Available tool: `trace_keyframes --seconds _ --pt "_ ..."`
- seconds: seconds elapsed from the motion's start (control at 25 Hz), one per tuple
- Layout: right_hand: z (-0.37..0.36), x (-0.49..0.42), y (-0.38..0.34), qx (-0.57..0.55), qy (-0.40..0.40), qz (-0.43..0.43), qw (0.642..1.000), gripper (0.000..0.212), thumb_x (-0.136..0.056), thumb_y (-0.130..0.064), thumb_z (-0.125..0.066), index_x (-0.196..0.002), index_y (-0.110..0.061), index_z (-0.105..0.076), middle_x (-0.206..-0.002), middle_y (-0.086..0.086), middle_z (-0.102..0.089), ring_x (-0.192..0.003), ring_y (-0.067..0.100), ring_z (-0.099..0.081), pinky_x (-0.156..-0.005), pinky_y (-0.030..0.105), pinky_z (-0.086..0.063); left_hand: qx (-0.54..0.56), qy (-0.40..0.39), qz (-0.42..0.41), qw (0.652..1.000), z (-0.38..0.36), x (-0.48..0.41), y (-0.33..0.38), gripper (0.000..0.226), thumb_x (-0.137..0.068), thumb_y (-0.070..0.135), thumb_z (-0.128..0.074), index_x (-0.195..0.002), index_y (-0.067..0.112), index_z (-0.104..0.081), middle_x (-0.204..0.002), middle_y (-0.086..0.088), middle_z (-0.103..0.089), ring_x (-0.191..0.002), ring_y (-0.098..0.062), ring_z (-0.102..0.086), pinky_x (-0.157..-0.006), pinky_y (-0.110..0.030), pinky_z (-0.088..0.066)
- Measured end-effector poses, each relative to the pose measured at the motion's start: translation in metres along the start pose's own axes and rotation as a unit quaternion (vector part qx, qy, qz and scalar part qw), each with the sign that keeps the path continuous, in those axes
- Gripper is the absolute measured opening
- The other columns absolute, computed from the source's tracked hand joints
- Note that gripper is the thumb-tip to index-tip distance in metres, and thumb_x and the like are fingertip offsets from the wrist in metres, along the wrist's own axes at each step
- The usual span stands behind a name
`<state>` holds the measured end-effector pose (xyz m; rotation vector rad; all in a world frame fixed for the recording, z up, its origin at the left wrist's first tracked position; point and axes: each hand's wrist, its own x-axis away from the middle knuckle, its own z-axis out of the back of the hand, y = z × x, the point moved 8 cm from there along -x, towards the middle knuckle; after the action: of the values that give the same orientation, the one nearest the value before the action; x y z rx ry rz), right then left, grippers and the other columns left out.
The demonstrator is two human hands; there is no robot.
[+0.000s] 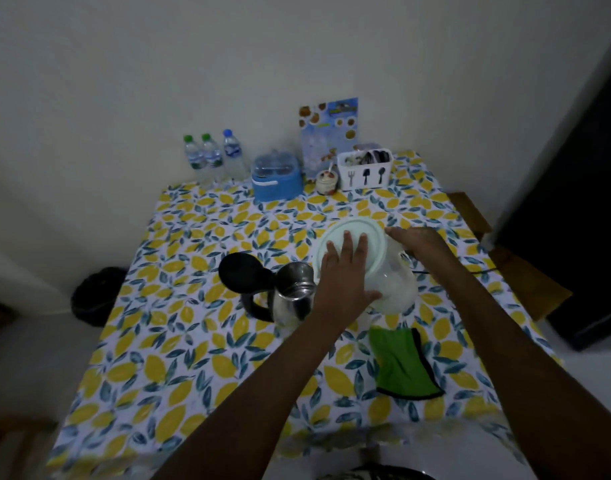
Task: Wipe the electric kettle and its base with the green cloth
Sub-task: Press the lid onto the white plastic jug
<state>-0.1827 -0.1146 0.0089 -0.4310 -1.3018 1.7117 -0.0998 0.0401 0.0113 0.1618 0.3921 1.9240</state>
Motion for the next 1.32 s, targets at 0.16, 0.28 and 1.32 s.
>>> trace_keyframes --seconds 0.16,0.28,1.32 --pt "-0.017 -0.008 -0.038 0.08 -0.01 0.037 0.996 0.054 -0.076 -0.048 -0.071 -0.076 0.005 -0.068 -0.084 0.025 -0.069 -0.078 0.034 -0.067 -0.068 0.041 -0.051 0.049 0.031 0.032 0.998 0.003 -0.007 -0.025 0.113 -0.077 0.042 -0.076 -0.153 0.014 0.003 -0.162 -0.02 0.0 -0.147 -0.046 -0.003 -0.12 -0.056 -0.014" --pt "-0.03 -0.009 -0.065 0.169 -0.03 0.071 0.983 0.046 -0.079 -0.046 -0.068 -0.055 -0.01 -0.051 -0.062 0.014 -0.055 -0.06 0.027 -0.058 -0.056 0.032 -0.04 0.11 0.06 0.073 0.989 -0.001 -0.004 -0.036 0.111 -0.077 0.038 -0.076 -0.153 0.013 0.001 -0.162 -0.019 0.0 -0.148 -0.043 -0.003 -0.121 -0.052 -0.009" --pt "-0.061 -0.004 -0.105 0.323 -0.063 0.134 0.935 0.047 -0.084 -0.044 -0.063 -0.052 -0.015 -0.045 -0.054 0.005 -0.046 -0.05 0.016 -0.043 -0.052 0.03 -0.03 0.218 0.112 0.127 0.961 0.009 0.007 -0.052 0.112 -0.075 0.041 -0.078 -0.153 0.014 -0.002 -0.162 -0.017 -0.004 -0.149 -0.034 -0.005 -0.122 -0.05 -0.014"
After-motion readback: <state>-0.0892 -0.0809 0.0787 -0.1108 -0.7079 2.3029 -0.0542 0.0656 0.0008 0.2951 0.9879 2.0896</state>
